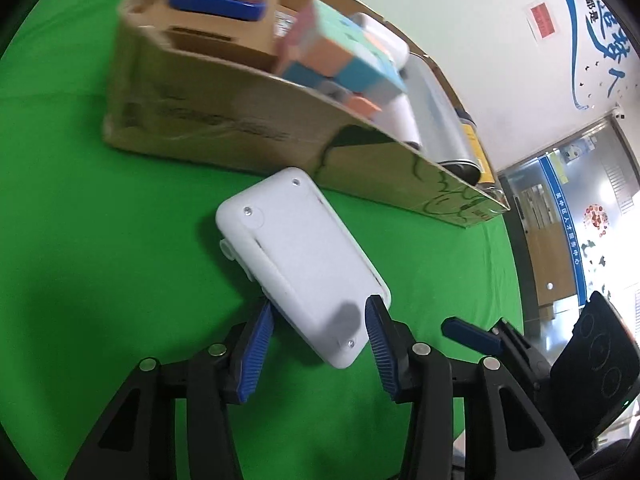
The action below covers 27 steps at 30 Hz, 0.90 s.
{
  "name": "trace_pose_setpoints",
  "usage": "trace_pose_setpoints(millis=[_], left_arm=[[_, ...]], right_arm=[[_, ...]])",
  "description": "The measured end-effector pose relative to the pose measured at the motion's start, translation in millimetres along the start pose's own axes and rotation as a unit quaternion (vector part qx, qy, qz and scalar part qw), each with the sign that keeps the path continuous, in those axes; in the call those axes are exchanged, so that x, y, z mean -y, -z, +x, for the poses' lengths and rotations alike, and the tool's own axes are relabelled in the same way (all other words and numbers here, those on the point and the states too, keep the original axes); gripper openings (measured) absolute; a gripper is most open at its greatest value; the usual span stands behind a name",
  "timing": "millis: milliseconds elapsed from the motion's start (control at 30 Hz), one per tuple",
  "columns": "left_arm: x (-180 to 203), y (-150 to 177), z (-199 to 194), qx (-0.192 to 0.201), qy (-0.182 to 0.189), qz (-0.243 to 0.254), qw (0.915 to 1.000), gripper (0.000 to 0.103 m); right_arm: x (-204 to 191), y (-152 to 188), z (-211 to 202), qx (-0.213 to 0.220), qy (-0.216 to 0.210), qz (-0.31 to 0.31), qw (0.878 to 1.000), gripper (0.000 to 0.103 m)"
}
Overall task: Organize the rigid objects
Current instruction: 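Grasp the white power bank with the right gripper while the left gripper grips it, then carry the power bank with both grippers and stand it beside the stapler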
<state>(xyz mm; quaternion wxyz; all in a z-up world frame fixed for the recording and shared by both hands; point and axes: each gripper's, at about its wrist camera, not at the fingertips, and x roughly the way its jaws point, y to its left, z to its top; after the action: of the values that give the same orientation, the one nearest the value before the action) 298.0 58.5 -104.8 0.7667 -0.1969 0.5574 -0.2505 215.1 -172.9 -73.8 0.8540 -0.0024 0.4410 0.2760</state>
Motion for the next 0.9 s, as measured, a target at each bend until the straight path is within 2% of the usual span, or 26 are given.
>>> trace_pose_setpoints(millis=[100,167,267,367,467,567,600,733,833,900], left_arm=[[-1,-1,4,-0.002,0.025,-0.019,0.9995,0.045],[-4,0,3,0.002,0.023,-0.028,0.9993,0.045],[-10,5,-9,0.026,0.016,-0.041,0.9987,0.061],[-17,7,-18,0.039,0.008,-0.058,0.9975,0.068],[-23,6,-23,0.043,0.009,-0.066,0.9968,0.068],[-21,8,-26,0.042,0.005,-0.061,0.9972,0.068],[-20,9,-25,0.042,0.008,-0.061,0.9973,0.068],[-19,13,-21,0.043,0.021,-0.058,0.9972,0.068],[-17,18,-19,0.038,0.026,-0.052,0.9976,0.065],[-14,21,-19,0.04,0.013,-0.048,0.998,0.049]], right_arm=[[6,-1,-5,0.003,0.012,-0.005,1.0,0.102],[8,-6,-4,0.002,0.027,-0.021,0.999,0.102],[9,-19,12,-0.018,0.04,-0.05,0.998,0.102],[4,-31,29,-0.025,0.036,-0.089,0.995,0.102],[-1,-38,48,-0.036,0.026,-0.102,0.994,0.099],[1,-41,62,-0.055,0.037,-0.086,0.994,0.08],[3,-40,65,-0.063,0.035,-0.08,0.994,0.067],[0,-32,62,-0.06,0.029,-0.054,0.996,0.066],[-5,-24,57,-0.059,0.003,-0.019,0.998,0.065],[-4,-22,56,-0.06,-0.015,0.018,0.998,0.065]])
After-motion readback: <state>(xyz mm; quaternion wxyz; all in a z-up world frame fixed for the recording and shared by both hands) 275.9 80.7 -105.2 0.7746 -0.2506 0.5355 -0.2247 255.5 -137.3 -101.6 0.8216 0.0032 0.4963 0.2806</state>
